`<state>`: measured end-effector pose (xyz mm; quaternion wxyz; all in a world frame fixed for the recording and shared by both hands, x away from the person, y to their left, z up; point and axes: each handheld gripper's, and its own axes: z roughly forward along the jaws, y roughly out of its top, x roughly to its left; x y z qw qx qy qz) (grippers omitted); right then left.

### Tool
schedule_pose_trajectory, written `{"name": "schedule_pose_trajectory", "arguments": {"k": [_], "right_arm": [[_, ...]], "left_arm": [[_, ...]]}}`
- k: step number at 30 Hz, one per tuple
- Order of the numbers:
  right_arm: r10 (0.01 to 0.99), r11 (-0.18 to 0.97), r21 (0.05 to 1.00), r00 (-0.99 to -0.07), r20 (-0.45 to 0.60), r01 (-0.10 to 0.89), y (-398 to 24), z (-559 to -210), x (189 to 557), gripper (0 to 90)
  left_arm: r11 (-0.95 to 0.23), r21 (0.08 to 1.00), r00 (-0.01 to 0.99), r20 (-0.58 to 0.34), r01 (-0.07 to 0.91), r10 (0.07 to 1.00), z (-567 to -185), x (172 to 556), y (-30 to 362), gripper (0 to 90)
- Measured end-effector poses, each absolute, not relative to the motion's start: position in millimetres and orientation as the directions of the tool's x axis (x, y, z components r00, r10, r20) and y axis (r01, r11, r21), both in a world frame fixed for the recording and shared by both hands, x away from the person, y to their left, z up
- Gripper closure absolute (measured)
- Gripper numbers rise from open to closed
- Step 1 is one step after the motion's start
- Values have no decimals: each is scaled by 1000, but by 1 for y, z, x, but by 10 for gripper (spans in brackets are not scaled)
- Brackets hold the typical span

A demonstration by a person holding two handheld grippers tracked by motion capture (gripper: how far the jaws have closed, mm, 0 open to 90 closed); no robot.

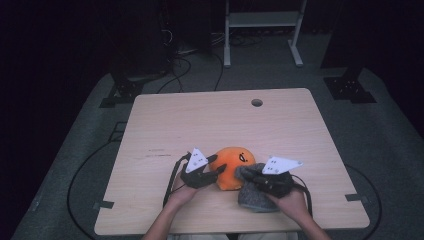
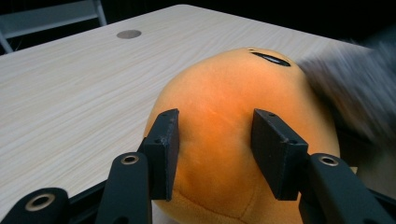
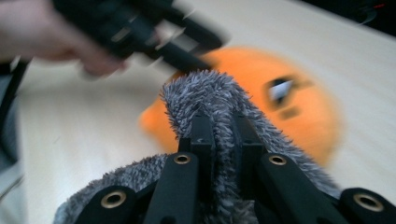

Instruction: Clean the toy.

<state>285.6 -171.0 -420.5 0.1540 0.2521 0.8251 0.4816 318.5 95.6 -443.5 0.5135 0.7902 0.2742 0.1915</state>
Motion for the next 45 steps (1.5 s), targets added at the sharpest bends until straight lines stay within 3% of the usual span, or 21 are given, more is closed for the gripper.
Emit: {"name": "schedule_pose_trajectory", "arguments": {"k": [5,7,9,11,14,16,18,20,25,29,31,32,35,36,37,40,45], "right_arm": [[627,361,882,-779,11,302,-186,-423,296,812],[618,378,865,-785,28,329,-184,-430,297,813],[611,371,862,-790,54,346,-183,-433,297,813],[603,383,858,-796,49,343,-181,-435,294,813],[580,389,851,-811,71,353,-182,-438,290,813],[562,407,843,-824,73,352,-182,-440,287,812],[551,420,841,-832,62,341,-186,-436,284,812],[560,377,869,-826,62,321,-193,-426,284,812],[613,291,899,-785,87,327,-204,-412,297,813],[611,323,876,-786,95,357,-201,-421,300,814],[601,333,870,-793,102,364,-201,-424,297,814],[597,337,867,-796,105,367,-202,-425,294,814],[579,365,854,-809,104,371,-205,-430,287,814],[571,381,849,-816,95,365,-207,-431,285,814],[563,388,846,-821,97,366,-211,-430,283,813],[572,351,872,-816,90,343,-219,-420,281,814],[585,289,898,-804,108,332,-216,-408,293,813]], "left_arm": [[-313,920,790,7,235,613,-443,319,96,515],[-296,925,798,-14,240,602,-440,319,97,445],[-284,930,787,-9,233,617,-436,318,99,312],[-263,936,770,-12,232,638,-434,318,102,279],[-264,910,750,-74,321,657,-438,324,101,249],[-284,898,771,-88,335,631,-441,324,97,284],[-315,901,779,-40,299,625,-440,320,93,347],[-327,901,793,-29,284,609,-440,318,91,379],[-382,901,832,44,206,553,-440,310,86,420],[-376,908,850,46,183,526,-438,308,87,408],[-347,910,842,-3,227,540,-434,311,88,296],[-349,903,835,-19,251,550,-434,313,88,198],[-349,885,834,-75,308,546,-437,316,83,142],[-357,883,849,-82,304,521,-439,314,82,162],[-356,891,856,-66,282,513,-440,312,81,260],[-382,899,870,2,215,494,-439,307,77,359],[-416,899,893,68,139,445,-438,301,75,399]]}}
